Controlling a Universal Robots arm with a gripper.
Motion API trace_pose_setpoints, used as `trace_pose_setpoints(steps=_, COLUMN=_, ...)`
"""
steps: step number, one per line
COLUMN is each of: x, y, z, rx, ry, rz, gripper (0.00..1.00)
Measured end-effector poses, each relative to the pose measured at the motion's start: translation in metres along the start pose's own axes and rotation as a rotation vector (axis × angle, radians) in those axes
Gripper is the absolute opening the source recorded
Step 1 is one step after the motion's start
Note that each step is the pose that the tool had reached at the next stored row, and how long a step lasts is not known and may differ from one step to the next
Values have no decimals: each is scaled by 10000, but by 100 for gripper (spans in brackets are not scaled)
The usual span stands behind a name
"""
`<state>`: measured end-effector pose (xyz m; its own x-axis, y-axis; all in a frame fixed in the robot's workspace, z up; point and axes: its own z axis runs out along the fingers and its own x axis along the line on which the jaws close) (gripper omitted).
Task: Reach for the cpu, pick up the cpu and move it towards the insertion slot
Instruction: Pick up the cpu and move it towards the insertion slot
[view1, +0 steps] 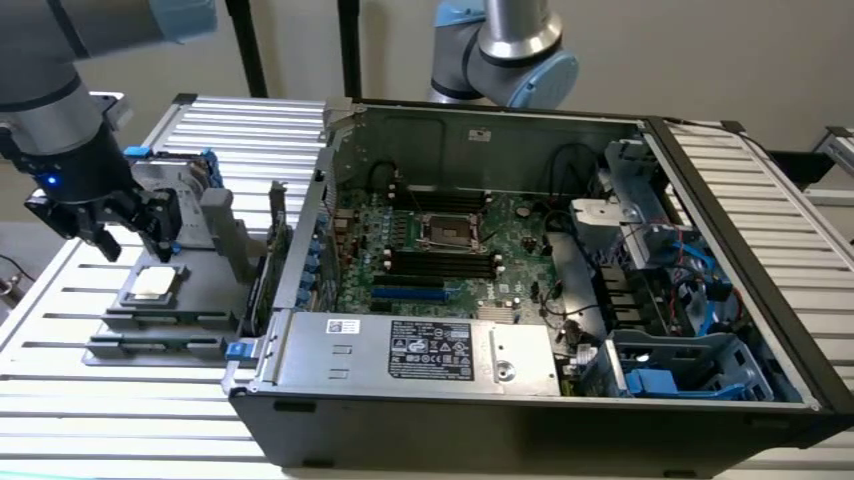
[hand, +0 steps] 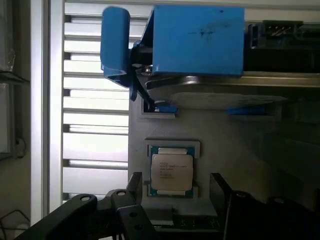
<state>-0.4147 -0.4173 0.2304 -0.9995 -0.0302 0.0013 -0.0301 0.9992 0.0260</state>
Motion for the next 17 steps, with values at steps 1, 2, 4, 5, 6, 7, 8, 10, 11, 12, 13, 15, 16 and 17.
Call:
trace_pose_setpoints(steps=1, x=1, y=-8, z=17, rx=0, ry=1, rz=-1, gripper=65)
trace_pose_setpoints(steps=2, x=2, y=-18, z=33, rx=0, ry=1, rz=0, gripper=65)
trace_pose_setpoints(steps=4, x=3, y=-44, z=63, rx=-1, ry=0, rz=0, gripper=65)
trace_pose_setpoints(steps=5, x=4, y=-59, z=77, rx=-2, ry=-2, rz=0, gripper=65)
trace_pose_setpoints(steps=6, x=5, y=-73, z=89, rx=-1, ry=-7, rz=0, gripper=65)
trace_pose_setpoints(steps=7, x=6, y=-88, z=100, rx=-2, ry=-16, rz=0, gripper=65)
trace_pose_setpoints(steps=8, x=7, y=-101, z=109, rx=-1, ry=-22, rz=-1, gripper=65)
trace_pose_setpoints(steps=10, x=7, y=-115, z=130, rx=-2, ry=-37, rz=-1, gripper=65)
trace_pose_setpoints(steps=11, x=7, y=-115, z=139, rx=-2, ry=-45, rz=-1, gripper=65)
trace_pose_setpoints(steps=12, x=8, y=-116, z=147, rx=-1, ry=-54, rz=0, gripper=65)
trace_pose_setpoints(steps=13, x=8, y=-117, z=155, rx=0, ry=-64, rz=-1, gripper=65)
trace_pose_setpoints(steps=15, x=7, y=-118, z=167, rx=0, ry=-73, rz=-2, gripper=67)
trace_pose_setpoints(steps=16, x=7, y=-118, z=174, rx=0, ry=-77, rz=-3, gripper=72)
trace_pose_setpoints(steps=17, x=8, y=-118, z=186, rx=0, ry=-83, rz=-2, gripper=72)
